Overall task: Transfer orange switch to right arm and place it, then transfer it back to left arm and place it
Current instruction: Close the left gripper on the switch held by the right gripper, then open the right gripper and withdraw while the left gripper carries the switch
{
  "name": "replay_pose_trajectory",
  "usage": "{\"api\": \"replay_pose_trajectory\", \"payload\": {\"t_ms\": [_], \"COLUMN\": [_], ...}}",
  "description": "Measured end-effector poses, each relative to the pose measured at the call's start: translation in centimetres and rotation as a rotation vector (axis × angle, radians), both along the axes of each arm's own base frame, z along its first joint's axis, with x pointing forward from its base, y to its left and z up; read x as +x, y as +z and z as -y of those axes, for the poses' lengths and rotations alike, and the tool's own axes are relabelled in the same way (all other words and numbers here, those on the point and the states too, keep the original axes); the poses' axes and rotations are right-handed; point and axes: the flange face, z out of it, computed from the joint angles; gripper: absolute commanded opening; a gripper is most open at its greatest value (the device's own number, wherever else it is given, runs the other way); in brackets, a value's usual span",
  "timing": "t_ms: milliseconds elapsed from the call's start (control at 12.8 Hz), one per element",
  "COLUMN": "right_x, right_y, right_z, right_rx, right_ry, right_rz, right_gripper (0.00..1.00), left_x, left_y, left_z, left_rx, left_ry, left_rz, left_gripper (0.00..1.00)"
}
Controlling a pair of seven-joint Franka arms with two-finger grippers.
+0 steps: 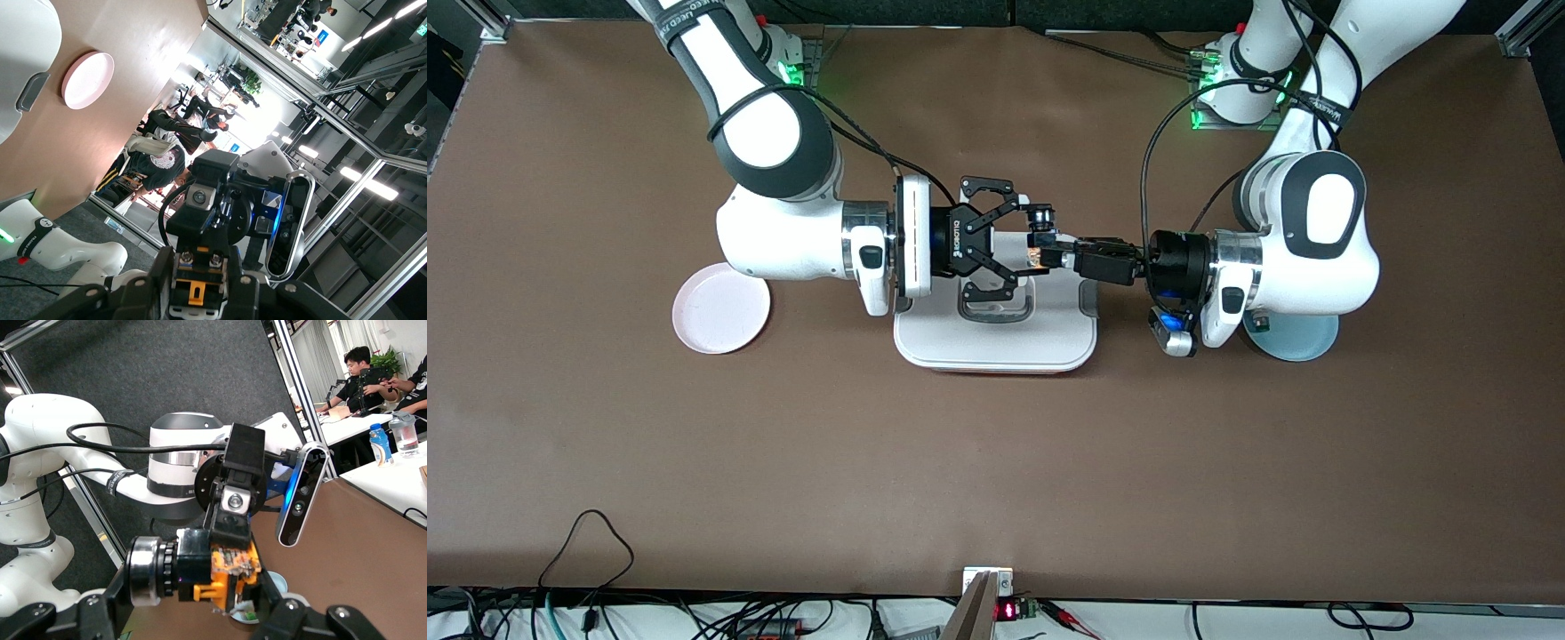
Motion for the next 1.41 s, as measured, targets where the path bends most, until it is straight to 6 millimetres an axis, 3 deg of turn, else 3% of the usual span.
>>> {"api": "replay_pose_trajectory", "payload": {"t_ms": [78,156,235,704,1017,1174,1408], "right_x": [0.0,0.0,0.0,0.0,0.9,1.8,4.4], "right_y": [0.0,0.0,0.0,0.2,0.3,0.3,-0.3], "right_z": [0.0,0.0,0.0,-0.2,1.4,3.8,11.3], "right_rx": [0.000,0.001,0.003,0.038,0.038,0.015,-0.119], "right_ry": [0.000,0.000,-0.002,-0.018,-0.042,-0.078,-0.117], "right_rz": [0.000,-0.001,-0.004,-0.030,-0.027,-0.019,0.047], "right_gripper": [0.26,0.67,1.00,1.00,1.00,1.00,1.00], "left_x": [0.0,0.0,0.0,-0.1,-0.2,-0.8,-2.5], "left_y": [0.0,0.0,0.0,0.1,0.0,-0.4,-1.2], "left_z": [0.0,0.0,0.0,0.1,0.0,0.0,-0.2], "left_rx": [0.000,0.000,0.000,0.000,0.064,0.155,0.356], "left_ry": [0.000,0.000,0.000,-0.001,-0.037,-0.113,-0.330], "left_rz": [0.000,0.000,0.001,-0.007,0.028,0.085,0.254], "left_gripper": [0.00,0.00,0.00,0.00,0.00,0.00,0.00]}}
